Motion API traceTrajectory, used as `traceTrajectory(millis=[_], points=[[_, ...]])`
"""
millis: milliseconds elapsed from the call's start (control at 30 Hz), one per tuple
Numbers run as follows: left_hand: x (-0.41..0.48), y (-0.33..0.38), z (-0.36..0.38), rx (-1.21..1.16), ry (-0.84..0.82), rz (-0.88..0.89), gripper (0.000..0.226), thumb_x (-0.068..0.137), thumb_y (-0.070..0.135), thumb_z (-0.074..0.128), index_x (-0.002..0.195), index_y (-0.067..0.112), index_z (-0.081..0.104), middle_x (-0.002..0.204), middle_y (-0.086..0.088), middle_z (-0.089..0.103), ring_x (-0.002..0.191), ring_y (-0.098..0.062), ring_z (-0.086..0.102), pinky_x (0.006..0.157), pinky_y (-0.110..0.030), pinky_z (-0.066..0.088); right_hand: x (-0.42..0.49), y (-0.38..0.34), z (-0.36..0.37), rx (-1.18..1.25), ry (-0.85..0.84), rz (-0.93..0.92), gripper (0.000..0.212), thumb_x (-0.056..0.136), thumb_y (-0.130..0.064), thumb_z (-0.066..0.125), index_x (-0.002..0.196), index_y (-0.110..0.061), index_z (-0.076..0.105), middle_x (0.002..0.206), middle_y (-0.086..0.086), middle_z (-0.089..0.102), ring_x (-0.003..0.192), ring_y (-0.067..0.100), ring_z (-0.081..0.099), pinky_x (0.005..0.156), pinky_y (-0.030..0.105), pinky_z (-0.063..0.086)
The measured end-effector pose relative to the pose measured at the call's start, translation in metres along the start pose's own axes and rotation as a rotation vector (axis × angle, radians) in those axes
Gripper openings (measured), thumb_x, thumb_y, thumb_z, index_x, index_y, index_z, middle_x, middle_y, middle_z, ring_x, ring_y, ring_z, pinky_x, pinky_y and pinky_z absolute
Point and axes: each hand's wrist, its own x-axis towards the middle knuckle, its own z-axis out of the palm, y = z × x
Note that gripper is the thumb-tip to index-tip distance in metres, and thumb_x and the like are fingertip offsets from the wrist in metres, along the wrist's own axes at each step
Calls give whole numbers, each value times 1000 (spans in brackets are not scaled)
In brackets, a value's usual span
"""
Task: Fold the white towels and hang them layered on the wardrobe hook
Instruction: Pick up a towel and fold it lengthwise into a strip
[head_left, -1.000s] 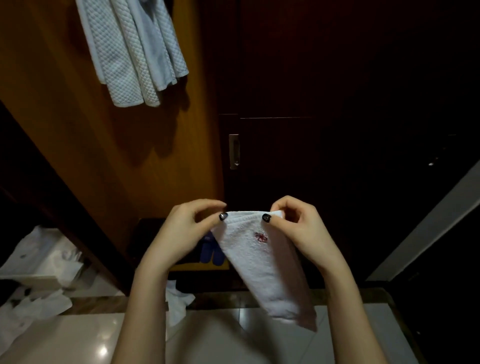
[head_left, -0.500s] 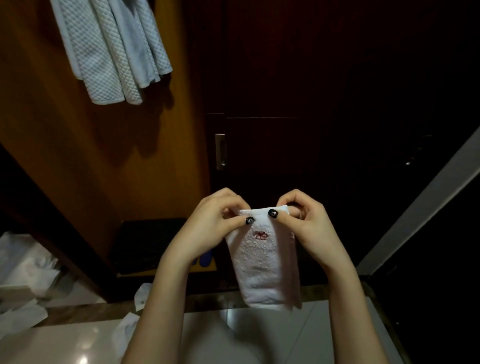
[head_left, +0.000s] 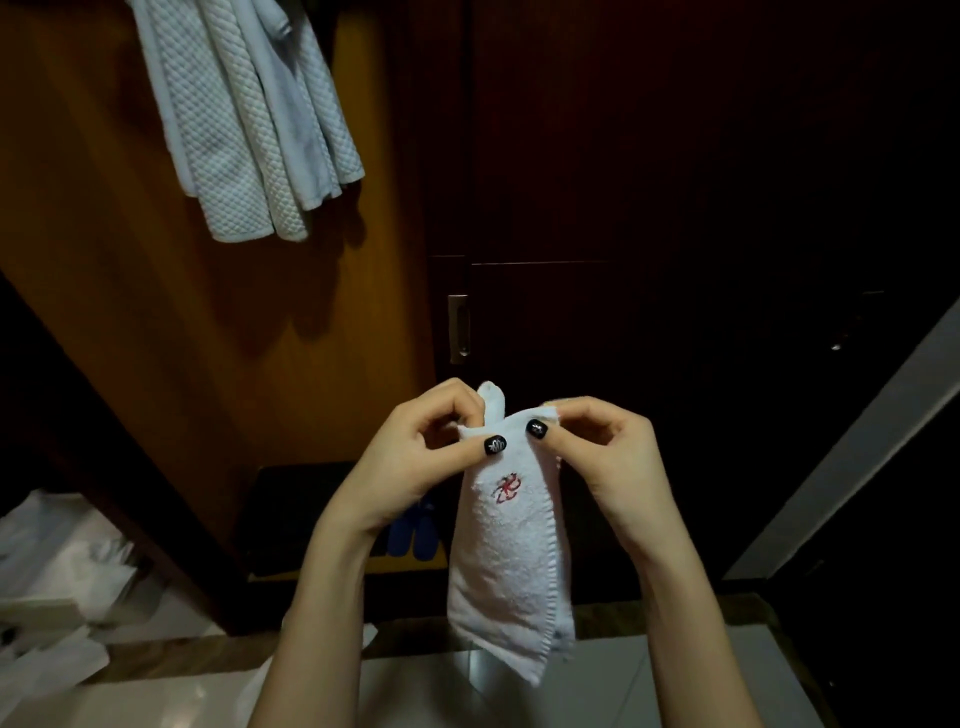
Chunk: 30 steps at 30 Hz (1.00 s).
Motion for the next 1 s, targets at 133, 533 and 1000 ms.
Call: traceTrajectory(millis=[133,533,1000], points=[[3,0,-5,-38,27,61,23,80,25,66,72,10,52,88,0,57,85,-11,54,79,-18,43,5,-3,7,81,-27,15,2,81,-2,73,82,-1,74,109,0,74,100,14,70,80,22,55],[6,0,-11,-142,56,11,17,78,20,65,77,9,53,106,-8,70,99,-17,66,76,-23,52,5,-3,11,-22,-24,-11,11,79,-13,77,73,-7,71,76,5,73,74,15,67,69,24,54],[7,3,0,-206,47,4,15,85,8,65,88,9,51,111,-6,72,101,-19,69,75,-22,54,3,-5,5,-32,-25,-116,18,81,-19,75,76,-9,62,76,5,66,72,11,63,63,22,52]])
